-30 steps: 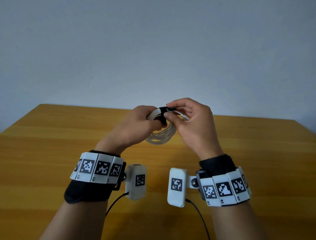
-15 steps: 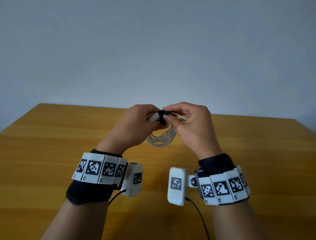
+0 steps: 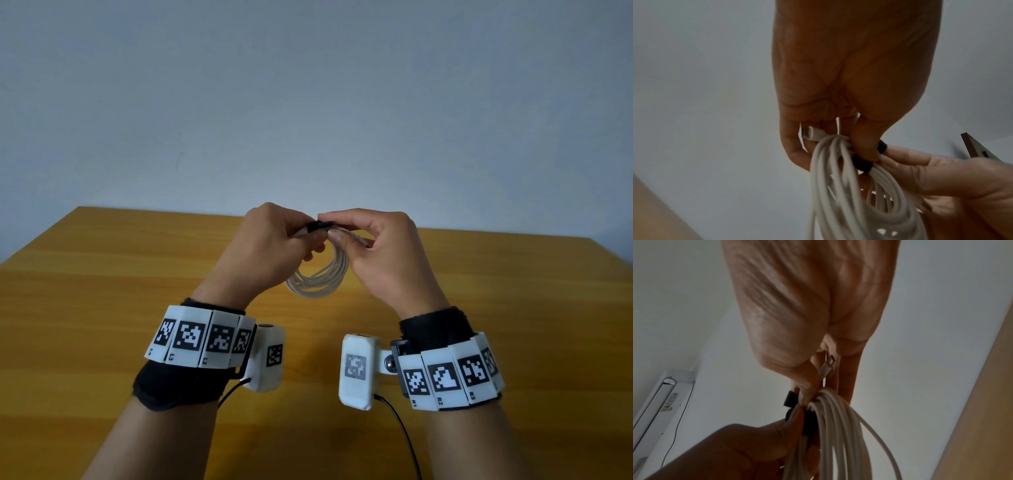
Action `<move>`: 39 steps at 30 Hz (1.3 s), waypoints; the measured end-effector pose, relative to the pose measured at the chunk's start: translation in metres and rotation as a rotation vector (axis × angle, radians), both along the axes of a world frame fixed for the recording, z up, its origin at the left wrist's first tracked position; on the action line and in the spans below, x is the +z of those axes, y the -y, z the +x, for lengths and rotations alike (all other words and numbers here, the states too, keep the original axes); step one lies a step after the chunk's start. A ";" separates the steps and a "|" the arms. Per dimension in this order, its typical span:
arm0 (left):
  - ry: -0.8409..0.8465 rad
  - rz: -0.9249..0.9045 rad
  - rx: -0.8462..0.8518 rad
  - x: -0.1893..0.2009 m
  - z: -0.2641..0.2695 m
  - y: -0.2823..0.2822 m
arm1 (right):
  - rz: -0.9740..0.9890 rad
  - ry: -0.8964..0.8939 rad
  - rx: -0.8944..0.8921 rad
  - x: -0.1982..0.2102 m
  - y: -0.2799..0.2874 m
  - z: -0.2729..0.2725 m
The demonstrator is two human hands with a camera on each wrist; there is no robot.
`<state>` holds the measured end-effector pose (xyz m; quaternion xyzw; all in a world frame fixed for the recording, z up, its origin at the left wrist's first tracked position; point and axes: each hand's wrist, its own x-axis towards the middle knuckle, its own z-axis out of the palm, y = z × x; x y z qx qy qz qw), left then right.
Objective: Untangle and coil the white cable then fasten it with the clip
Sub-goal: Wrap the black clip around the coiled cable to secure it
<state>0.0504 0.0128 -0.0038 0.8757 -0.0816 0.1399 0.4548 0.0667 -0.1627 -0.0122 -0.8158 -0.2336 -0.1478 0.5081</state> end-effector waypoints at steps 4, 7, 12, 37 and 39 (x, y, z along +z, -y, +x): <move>-0.015 0.049 -0.060 0.001 -0.001 0.000 | 0.014 0.017 -0.024 -0.001 0.001 0.002; -0.004 0.043 -0.059 0.001 -0.001 -0.002 | 0.040 0.004 -0.010 -0.002 0.001 0.002; 0.065 -0.008 0.007 0.002 -0.001 -0.005 | 0.008 -0.022 -0.005 0.001 -0.001 0.001; -0.075 0.122 -0.010 -0.008 0.007 -0.004 | -0.585 -0.374 -0.082 -0.044 0.008 0.015; -0.058 0.092 0.004 -0.011 0.008 -0.005 | -0.555 -0.362 -0.060 -0.041 0.009 0.017</move>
